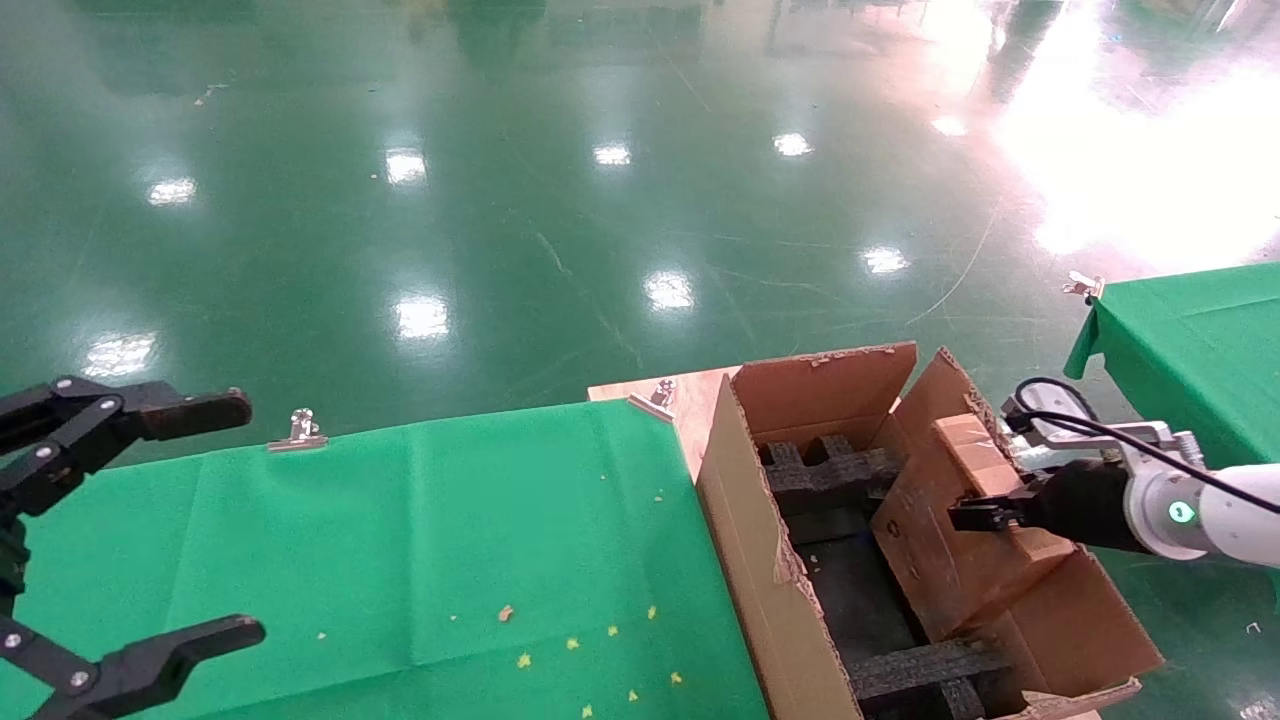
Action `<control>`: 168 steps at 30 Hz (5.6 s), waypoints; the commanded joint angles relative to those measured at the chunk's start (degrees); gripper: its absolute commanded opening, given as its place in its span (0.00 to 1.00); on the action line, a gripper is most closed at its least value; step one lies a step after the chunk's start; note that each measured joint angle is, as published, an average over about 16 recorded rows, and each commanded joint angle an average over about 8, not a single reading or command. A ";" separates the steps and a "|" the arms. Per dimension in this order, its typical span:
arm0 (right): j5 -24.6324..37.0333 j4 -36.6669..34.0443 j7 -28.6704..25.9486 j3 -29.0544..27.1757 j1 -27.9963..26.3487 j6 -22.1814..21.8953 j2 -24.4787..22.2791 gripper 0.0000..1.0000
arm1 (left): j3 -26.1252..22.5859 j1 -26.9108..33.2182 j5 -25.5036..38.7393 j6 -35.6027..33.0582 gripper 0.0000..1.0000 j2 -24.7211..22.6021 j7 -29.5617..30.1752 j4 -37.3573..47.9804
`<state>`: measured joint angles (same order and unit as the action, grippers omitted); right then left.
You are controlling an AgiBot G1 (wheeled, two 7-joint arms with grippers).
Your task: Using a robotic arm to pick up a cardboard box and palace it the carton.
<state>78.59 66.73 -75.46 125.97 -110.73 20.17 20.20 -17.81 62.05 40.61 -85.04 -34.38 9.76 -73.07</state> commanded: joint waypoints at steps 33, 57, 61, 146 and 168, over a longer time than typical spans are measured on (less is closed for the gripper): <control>14.03 -3.94 -26.01 7.52 7.79 -6.31 10.18 0.00 | -0.07 0.02 -0.05 0.03 1.00 0.03 -0.04 0.00; 17.22 -2.33 -30.21 8.22 7.75 -6.22 9.60 1.00 | -0.09 0.01 -0.08 0.06 1.00 0.05 -0.05 0.01; 17.25 -2.26 -30.04 8.21 7.59 -6.22 9.47 1.00 | -0.10 0.02 -0.08 0.06 1.00 0.05 -0.06 0.02; 11.68 9.30 7.31 -40.91 19.83 -3.44 5.31 1.00 | -0.24 0.06 -0.20 0.10 1.00 0.10 -0.15 0.08; -19.63 7.71 44.43 -85.55 38.80 41.16 11.46 1.00 | -0.28 0.07 -0.22 0.11 1.00 0.11 -0.17 0.09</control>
<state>58.85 74.44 -30.90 40.25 -71.86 61.49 31.68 -18.09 62.12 40.38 -84.93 -34.26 9.59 -72.99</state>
